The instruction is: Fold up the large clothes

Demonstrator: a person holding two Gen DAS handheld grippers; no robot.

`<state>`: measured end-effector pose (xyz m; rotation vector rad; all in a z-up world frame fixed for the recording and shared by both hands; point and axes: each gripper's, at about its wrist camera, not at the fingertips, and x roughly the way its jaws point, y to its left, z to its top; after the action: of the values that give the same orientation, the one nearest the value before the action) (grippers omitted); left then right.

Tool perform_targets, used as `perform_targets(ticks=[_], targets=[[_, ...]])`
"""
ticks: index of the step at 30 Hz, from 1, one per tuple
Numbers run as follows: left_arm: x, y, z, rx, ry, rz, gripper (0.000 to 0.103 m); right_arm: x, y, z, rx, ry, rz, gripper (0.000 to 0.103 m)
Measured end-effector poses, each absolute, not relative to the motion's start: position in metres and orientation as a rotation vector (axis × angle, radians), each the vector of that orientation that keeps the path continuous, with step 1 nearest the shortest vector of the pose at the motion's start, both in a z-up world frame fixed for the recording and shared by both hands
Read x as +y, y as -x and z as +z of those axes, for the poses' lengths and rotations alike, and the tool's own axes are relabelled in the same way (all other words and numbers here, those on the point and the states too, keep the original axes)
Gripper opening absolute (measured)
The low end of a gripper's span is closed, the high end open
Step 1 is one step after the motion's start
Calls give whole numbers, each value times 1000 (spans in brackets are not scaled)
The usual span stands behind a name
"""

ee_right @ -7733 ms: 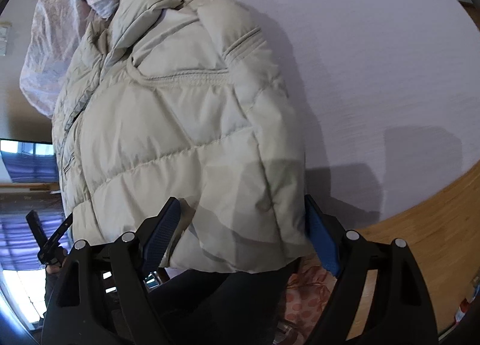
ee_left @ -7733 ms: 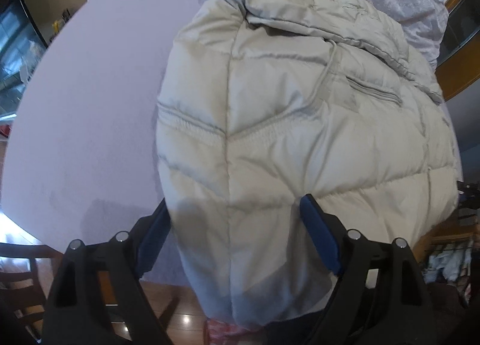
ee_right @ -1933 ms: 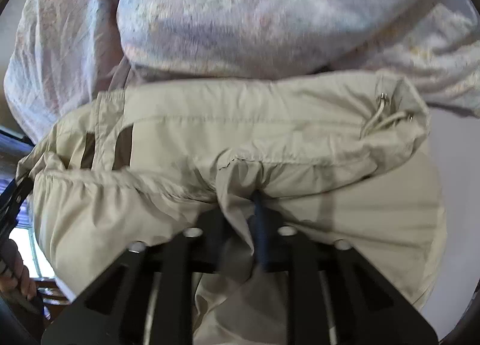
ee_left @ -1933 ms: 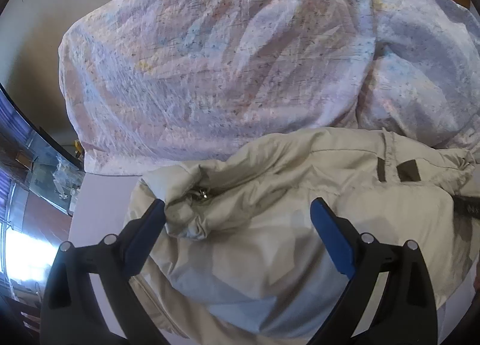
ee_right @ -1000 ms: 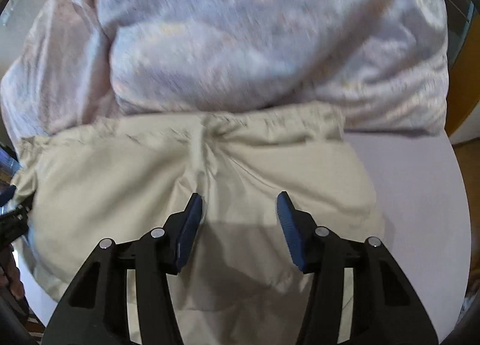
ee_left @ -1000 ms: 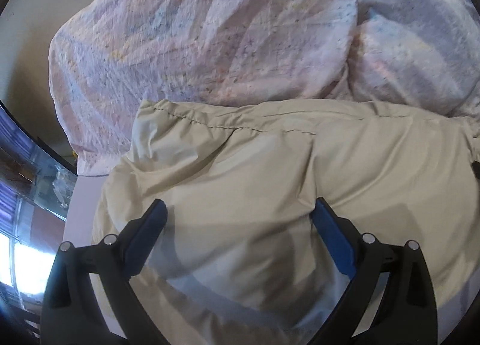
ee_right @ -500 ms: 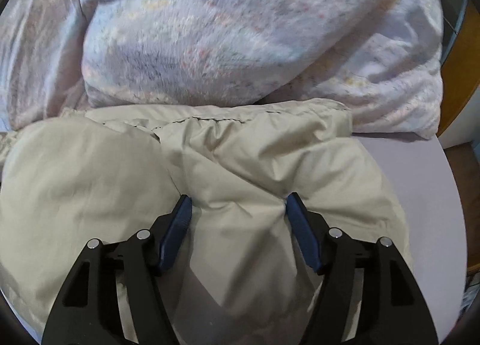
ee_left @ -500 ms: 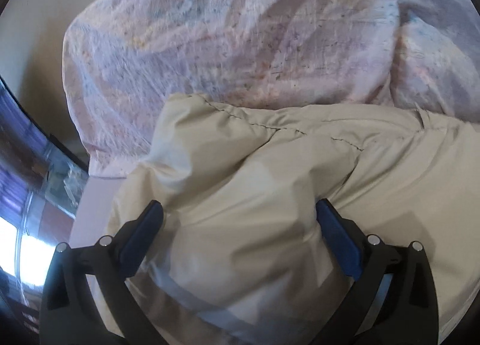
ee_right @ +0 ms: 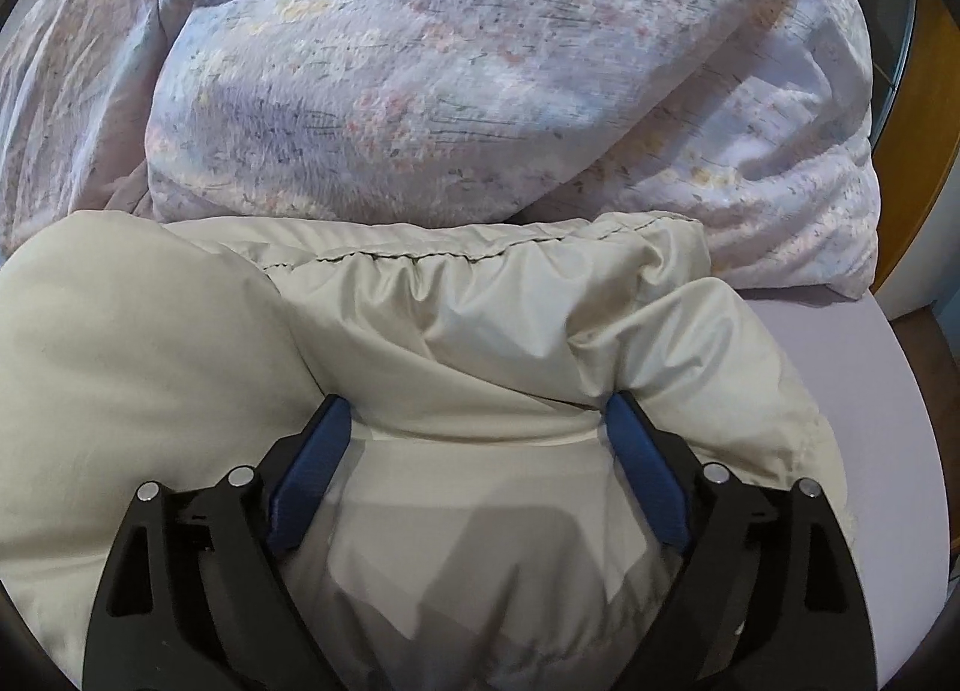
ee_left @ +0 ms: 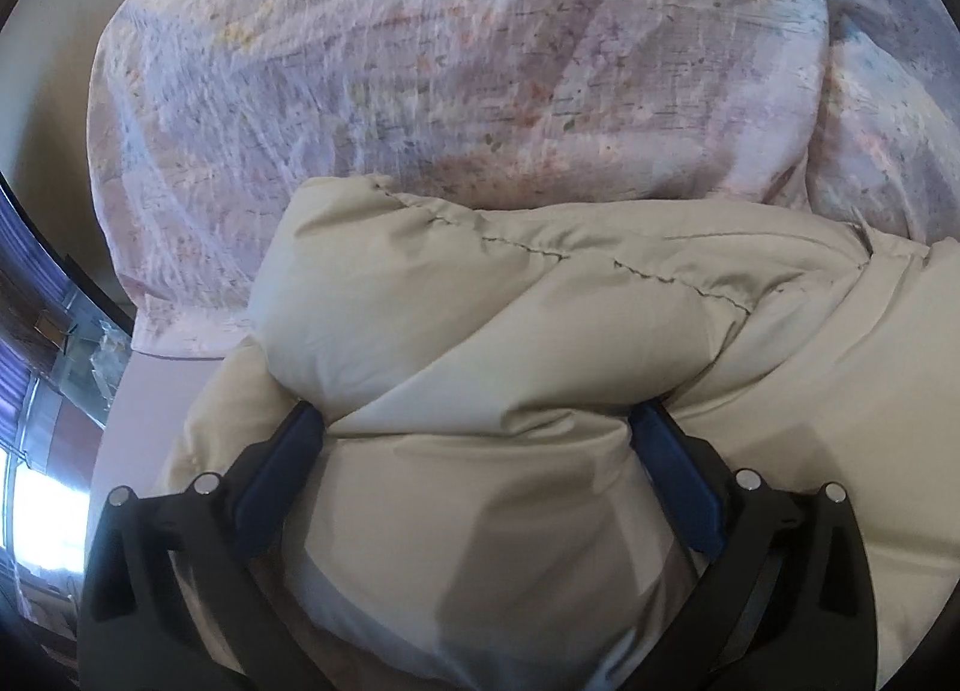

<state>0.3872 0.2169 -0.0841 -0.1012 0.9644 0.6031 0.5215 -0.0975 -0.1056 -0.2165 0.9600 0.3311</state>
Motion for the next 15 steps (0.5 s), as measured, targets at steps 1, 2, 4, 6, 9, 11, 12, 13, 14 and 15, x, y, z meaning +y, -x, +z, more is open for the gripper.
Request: perform_targets(ticks=[1,2,4,6,9,11,12,13,14,15], targets=[[218,-388,-85,960,106,603,101,-102,-522,-102,956,216,333,91],[219,-388,-87,952,112,602,101,-101,-523,-103,950,214,335,91],[222,-390,-90,937,123,600,101,-99,-522,-106,936,209,337,92],[225,-390,-93,924,132,600,101,-95,-519,-108,923,207,339,93],[229,-390,-97,901,142,603,101,-92,-516,-111,909,207,338,93],[229,-391,-99,888,144,604,101,-90,-511,-121,907,207,339,93],[229,-391,-100,883,145,604,101,-88,-514,-126,908,207,340,93],[230,-390,-101,876,147,605,101,-89,-515,-128,908,206,340,93],[229,-390,-102,871,148,604,101,-89,-514,-129,908,206,341,93],[230,-389,-104,865,150,605,101,-90,-512,-129,908,205,341,94]])
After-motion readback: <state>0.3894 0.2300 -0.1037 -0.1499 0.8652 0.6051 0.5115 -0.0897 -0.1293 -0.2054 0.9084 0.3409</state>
